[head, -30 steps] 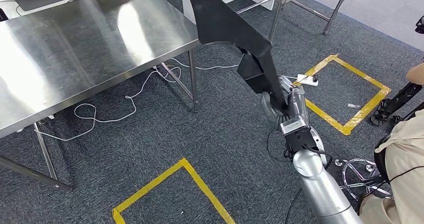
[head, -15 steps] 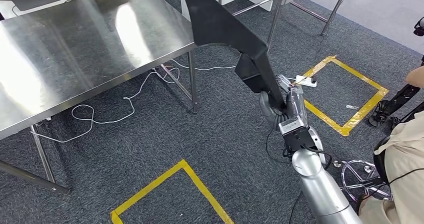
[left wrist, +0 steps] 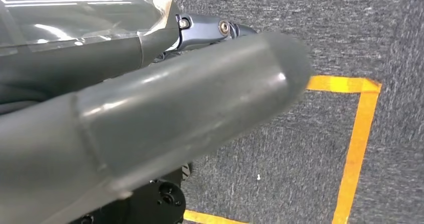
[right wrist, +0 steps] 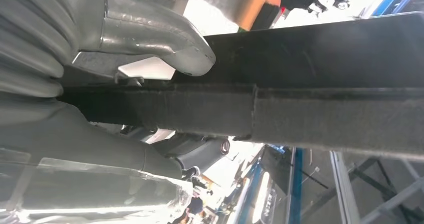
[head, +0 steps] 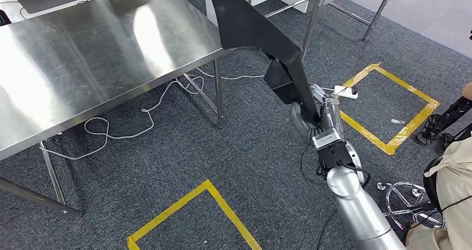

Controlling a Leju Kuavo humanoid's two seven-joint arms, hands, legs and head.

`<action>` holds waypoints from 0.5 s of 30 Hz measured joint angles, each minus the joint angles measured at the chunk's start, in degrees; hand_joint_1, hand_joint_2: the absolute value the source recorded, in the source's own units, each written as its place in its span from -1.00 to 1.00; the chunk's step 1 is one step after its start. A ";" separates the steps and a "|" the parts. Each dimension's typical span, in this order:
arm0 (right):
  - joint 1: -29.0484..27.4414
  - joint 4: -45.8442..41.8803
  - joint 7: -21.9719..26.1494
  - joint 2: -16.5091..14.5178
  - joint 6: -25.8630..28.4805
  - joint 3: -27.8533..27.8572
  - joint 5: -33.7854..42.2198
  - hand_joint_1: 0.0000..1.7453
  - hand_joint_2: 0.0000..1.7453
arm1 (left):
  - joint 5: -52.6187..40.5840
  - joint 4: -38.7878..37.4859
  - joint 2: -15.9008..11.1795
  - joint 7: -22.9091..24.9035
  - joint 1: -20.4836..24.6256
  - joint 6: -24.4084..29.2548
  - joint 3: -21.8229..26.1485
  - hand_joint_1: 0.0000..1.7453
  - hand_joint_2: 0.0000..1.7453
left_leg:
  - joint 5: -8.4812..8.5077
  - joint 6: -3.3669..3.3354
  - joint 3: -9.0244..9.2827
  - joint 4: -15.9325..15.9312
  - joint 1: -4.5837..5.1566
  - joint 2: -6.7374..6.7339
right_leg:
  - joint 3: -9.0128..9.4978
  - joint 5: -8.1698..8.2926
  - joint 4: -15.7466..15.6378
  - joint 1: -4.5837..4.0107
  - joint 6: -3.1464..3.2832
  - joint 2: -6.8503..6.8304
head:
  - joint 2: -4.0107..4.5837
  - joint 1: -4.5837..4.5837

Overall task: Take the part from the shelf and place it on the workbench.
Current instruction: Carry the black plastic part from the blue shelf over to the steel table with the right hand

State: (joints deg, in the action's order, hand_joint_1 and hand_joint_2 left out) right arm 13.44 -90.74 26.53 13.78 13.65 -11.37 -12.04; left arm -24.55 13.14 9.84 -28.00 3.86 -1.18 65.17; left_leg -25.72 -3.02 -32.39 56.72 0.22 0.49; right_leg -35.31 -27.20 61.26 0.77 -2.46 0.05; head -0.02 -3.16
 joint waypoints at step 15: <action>0.14 0.17 -0.01 0.10 0.05 -0.18 0.44 1.00 1.00 | -0.18 0.02 -0.32 0.19 0.04 0.11 0.13 -1.00 -1.00 | 0.63 1.13 -1.43 0.59 -0.29 -0.26 | 3.85 0.98 -5.33 -0.12 1.22 0.20 | 0.00 0.22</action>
State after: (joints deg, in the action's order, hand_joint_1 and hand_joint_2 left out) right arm 13.58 -90.57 26.52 13.88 13.70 -11.55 -11.60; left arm -24.73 13.15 9.52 -27.82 3.90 -1.07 65.30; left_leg -25.09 -1.90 -33.82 57.31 -0.07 0.23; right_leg -31.46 -26.22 55.93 0.64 -1.24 0.25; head -0.02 -2.93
